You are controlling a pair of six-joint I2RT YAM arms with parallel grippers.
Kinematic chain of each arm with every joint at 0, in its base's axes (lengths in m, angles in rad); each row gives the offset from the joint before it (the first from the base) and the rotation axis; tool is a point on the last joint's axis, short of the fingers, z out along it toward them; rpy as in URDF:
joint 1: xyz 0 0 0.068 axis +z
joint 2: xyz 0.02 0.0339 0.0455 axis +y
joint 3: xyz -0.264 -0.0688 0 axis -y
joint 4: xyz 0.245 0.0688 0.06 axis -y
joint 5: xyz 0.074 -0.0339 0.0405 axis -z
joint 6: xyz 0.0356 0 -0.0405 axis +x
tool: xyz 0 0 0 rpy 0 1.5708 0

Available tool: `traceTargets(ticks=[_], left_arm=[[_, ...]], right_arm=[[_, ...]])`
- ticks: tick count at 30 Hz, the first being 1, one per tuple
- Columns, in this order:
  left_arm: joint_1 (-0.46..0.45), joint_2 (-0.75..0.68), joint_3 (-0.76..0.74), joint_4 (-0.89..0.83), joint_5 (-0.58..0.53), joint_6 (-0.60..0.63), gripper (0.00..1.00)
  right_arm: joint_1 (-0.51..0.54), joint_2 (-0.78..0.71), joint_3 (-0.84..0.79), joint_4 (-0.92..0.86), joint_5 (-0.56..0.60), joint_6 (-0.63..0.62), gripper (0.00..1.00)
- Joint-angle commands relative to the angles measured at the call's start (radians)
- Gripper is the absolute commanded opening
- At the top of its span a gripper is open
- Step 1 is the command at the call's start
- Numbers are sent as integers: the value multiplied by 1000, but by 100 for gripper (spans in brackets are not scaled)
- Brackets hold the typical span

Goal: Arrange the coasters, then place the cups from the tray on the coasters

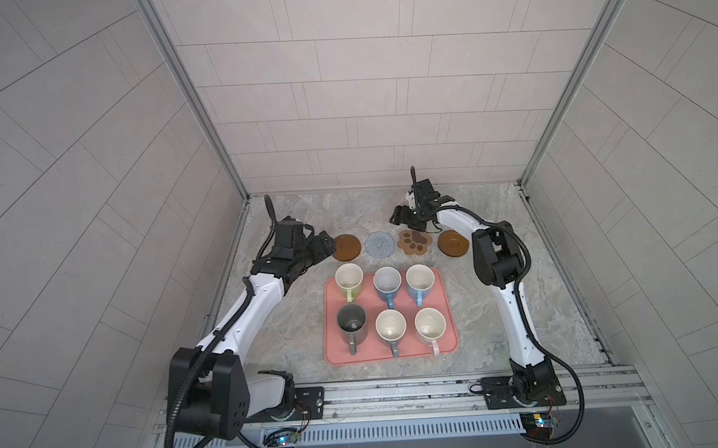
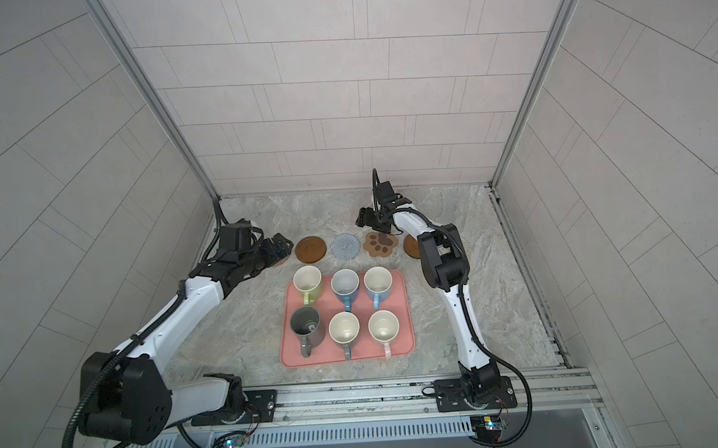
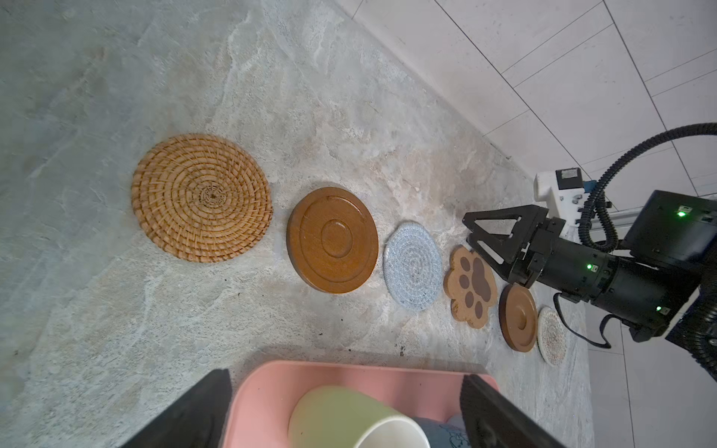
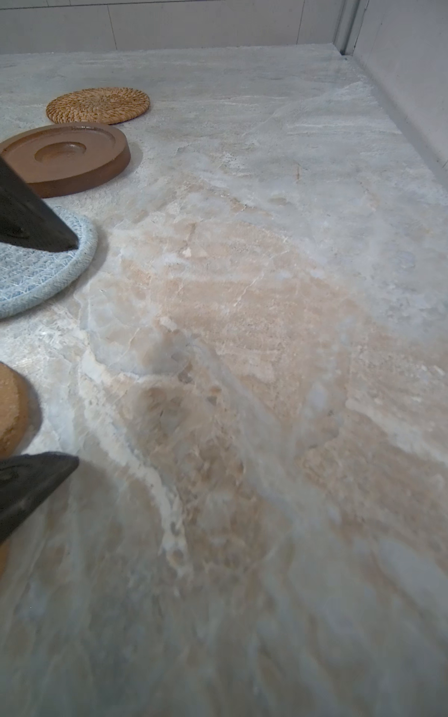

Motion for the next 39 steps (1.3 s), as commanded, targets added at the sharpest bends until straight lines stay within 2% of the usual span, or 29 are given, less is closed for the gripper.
traceTargets(ticks=[1,13,27,33,39], left_arm=[[4,-23,-4,-11,-11,-7,100],[4,-36,-11,-14,-15,-3,100],[4,-46,-6,1,-39,13,100],[4,-67,-19,28,-55,25,100],[4,-86,-33,66,-57,31,100]], right_arm=[[16,-33,-31,-71,20,-27,83],[17,-79,-106,-65,44,-36,83],[18,-132,-41,-46,55,-18,83],[18,-240,-58,-94,160,-71,83],[17,-412,-190,-132,298,-130,84]])
